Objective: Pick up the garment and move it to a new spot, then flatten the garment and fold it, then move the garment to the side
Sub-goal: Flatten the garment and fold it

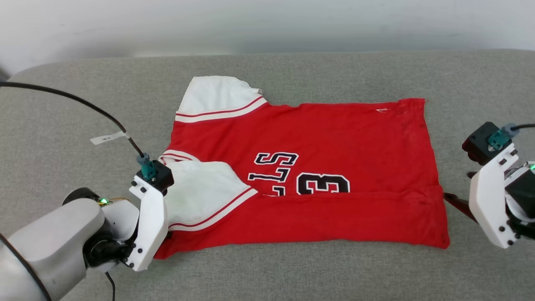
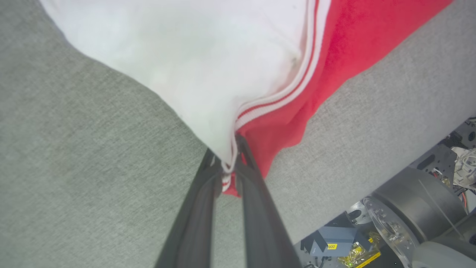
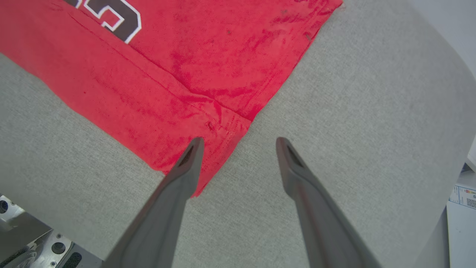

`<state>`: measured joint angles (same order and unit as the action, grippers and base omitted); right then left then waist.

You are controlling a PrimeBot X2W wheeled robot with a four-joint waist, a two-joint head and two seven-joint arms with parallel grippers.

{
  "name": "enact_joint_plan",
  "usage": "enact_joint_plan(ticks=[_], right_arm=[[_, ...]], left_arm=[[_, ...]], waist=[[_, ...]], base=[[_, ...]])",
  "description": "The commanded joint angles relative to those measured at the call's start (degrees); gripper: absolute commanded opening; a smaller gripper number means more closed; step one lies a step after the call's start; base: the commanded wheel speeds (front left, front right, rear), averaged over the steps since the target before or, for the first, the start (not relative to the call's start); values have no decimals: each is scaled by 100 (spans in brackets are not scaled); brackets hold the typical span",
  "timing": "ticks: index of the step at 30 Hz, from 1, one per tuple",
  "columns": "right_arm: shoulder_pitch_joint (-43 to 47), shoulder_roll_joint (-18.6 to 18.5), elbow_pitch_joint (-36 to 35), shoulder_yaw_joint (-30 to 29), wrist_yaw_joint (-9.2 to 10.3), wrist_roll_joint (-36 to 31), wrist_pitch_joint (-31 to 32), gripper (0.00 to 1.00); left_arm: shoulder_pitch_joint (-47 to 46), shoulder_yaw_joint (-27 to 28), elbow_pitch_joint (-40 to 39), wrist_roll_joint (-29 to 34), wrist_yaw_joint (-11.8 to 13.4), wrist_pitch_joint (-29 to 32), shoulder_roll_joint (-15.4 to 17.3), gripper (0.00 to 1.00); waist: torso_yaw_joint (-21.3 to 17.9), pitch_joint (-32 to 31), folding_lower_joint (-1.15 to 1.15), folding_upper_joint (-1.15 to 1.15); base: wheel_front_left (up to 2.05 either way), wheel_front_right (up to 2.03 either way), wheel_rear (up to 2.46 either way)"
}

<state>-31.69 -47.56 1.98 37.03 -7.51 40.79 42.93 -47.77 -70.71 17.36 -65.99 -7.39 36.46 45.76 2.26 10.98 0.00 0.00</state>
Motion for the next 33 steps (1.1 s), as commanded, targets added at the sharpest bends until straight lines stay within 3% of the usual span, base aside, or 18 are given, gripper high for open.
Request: enact_joint_plan(ticks=[1,5,9,17,22,23,24,33], right_arm=[[-172,-102,-10,133,4,101,276,100],[-472,-197,217,420,4,490,1185,100],[-516,82,708,502,4,679,1556,100],[118,808,1637,639,3,733,1220,100],[388,1226,1866,733,-6,838,832,100],[350,1243,1863,726,-6,804,718,34],[301,1240,1865,714,-6,791,635,0],[114,603,1329,517,3,918,73,0]], left_arm=[[-84,-35,-77,57,0,-34,57,0],[-236,-91,-319,189,0,-70,141,0],[-378,-129,-448,270,0,-111,109,0],[-451,-186,-514,376,0,-257,56,0],[-323,-206,-470,312,0,-356,135,0],[-304,-208,-460,296,0,-380,147,0],[-280,-212,-441,283,0,-390,165,0],[-1,-217,-492,39,0,-626,391,0]], waist=[[26,-8,0,0],[108,68,0,0],[188,189,0,0],[282,410,0,0],[225,442,0,0],[210,435,0,0],[193,414,0,0],[100,-130,0,0]], base=[[0,0,0],[0,0,0],[0,0,0],[0,0,0],[0,0,0],[0,0,0],[0,0,0],[0,0,0]])
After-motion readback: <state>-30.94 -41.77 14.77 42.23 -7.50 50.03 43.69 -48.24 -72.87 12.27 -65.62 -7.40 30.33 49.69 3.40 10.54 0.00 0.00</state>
